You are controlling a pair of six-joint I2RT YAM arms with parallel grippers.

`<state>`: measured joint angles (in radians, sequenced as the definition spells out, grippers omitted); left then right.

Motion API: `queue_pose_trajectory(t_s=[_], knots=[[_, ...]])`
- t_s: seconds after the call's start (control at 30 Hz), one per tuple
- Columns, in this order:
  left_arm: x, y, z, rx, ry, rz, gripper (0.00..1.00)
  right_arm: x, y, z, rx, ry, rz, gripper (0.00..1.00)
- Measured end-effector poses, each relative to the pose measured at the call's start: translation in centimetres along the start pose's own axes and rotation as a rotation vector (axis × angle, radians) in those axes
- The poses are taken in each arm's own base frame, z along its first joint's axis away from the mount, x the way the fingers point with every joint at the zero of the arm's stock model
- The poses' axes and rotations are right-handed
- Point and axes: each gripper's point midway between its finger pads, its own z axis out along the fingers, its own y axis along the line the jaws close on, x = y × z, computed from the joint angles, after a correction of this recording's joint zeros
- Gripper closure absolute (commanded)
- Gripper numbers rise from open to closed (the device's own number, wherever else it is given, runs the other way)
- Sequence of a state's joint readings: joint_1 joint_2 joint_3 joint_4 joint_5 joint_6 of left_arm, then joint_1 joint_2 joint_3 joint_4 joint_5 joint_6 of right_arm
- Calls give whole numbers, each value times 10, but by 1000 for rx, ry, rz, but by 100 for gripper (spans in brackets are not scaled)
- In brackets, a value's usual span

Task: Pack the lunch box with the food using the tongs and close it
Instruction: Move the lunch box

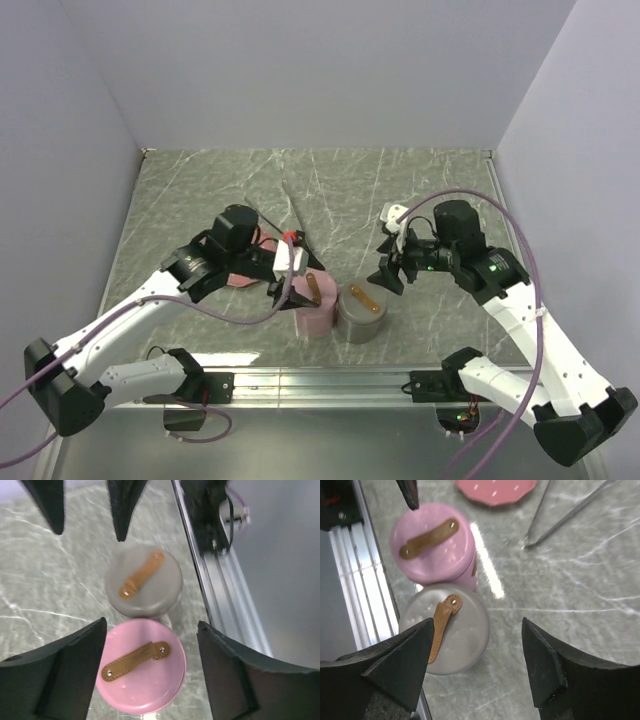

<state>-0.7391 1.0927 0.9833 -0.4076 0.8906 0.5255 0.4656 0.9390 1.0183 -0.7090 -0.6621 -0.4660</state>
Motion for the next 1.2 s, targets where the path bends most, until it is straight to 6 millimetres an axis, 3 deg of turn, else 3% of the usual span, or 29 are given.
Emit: queue_pose_trajectory(t_s=[0.13,0.27,0.47,0.5,0.53,0.67,0.8,0.97,1.07,1.2], knots=[[-28,16,-22,-114,-67,-63,1,-24,-15,-17,67,-56,21,21],[-34,52,-51,-282,-116,-197,1,-39,-56,-38,183,-101,110,20],[-23,128,-111,-586,-141,-484,1,-19,-125,-56,322,-98,333,15],[-19,139,-121,-633,-143,-530,1,-13,-133,-56,337,-94,370,14],[-14,149,-131,-679,-142,-573,1,-8,-140,-57,350,-89,407,1],[16,176,-165,-863,-97,-724,1,11,-162,-59,422,-78,511,0],[60,181,-180,-970,-13,-844,1,30,-166,-55,463,-77,577,0],[125,158,-192,-1071,103,-968,1,67,-153,-46,506,-50,656,0],[140,147,-192,-1091,137,-988,1,77,-147,-45,519,-48,673,0],[144,139,-195,-1116,146,-980,1,85,-141,-42,521,-52,689,0]])
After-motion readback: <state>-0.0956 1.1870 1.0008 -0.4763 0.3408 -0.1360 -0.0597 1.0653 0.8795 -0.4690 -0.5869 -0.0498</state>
